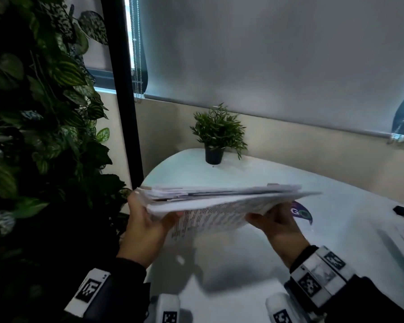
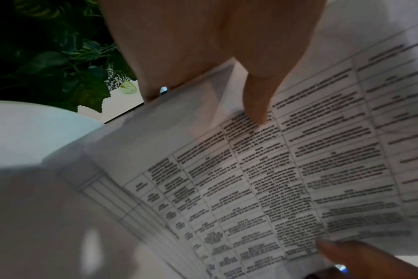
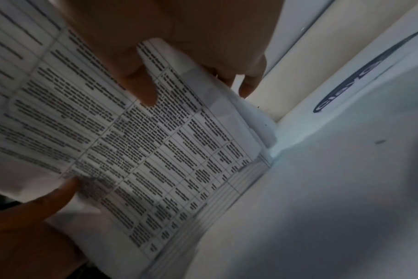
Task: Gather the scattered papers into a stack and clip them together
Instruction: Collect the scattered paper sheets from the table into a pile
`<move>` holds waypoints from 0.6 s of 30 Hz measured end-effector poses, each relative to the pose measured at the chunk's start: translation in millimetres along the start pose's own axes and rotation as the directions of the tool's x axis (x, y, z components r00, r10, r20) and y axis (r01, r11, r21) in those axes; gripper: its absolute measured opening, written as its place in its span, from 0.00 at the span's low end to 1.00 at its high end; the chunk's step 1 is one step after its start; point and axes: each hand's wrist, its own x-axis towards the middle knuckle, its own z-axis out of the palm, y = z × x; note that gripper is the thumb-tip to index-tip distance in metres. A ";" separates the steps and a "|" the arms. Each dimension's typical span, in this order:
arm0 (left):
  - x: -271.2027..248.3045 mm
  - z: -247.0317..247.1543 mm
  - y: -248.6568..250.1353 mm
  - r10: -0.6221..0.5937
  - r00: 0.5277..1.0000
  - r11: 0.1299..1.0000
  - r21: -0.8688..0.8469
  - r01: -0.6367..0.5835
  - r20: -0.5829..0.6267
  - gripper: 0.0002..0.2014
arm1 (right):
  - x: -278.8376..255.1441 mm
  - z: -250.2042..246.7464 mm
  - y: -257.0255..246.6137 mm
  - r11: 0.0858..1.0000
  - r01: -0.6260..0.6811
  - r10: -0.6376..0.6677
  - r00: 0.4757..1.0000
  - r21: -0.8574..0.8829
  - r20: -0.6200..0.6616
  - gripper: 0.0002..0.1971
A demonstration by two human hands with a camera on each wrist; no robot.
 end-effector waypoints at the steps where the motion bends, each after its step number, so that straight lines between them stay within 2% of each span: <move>1: 0.1 0.1 0.3 0.004 1.000 1.000 0.015 -0.004 -0.005 0.37 | -0.3 1.1 2.2 0.998 -0.013 0.012 0.999 -0.054 -0.033 0.20; 3: 0.5 3.4 5.8 0.003 0.999 1.000 -0.005 -0.003 -0.041 0.20 | -1.0 2.7 1.6 0.992 0.008 -0.017 0.997 -0.126 -0.076 0.19; 4: 0.2 5.8 10.9 0.010 0.998 1.000 -0.020 -0.011 -0.057 0.17 | -1.7 2.8 -3.2 0.992 0.037 -0.047 0.996 -0.124 -0.079 0.21; 7: 0.0 9.7 17.5 0.073 0.995 0.997 0.020 -0.072 -0.064 0.21 | -4.0 1.5 -19.6 0.988 0.141 -0.145 0.988 -0.070 -0.051 0.24; 9: -1.1 9.6 12.6 0.064 0.996 0.994 0.096 -0.057 -0.065 0.21 | -7.4 2.2 -21.8 0.980 0.177 -0.179 0.984 -0.088 -0.006 0.25; 12: -5.6 4.3 -4.5 -0.061 0.998 0.976 0.210 0.065 -0.026 0.22 | -15.5 8.6 -10.5 0.982 0.129 -0.124 0.991 -0.137 0.044 0.28; 15: -6.8 7.3 -12.0 -0.123 0.992 0.966 0.226 0.126 -0.028 0.14 | -20.5 14.1 3.6 0.978 0.057 -0.050 0.998 -0.198 0.041 0.28; 18: -6.8 8.9 -8.3 -0.142 0.990 0.968 0.205 0.144 -0.021 0.19 | -19.0 13.9 12.3 0.955 -0.079 0.102 0.993 -0.287 0.065 0.22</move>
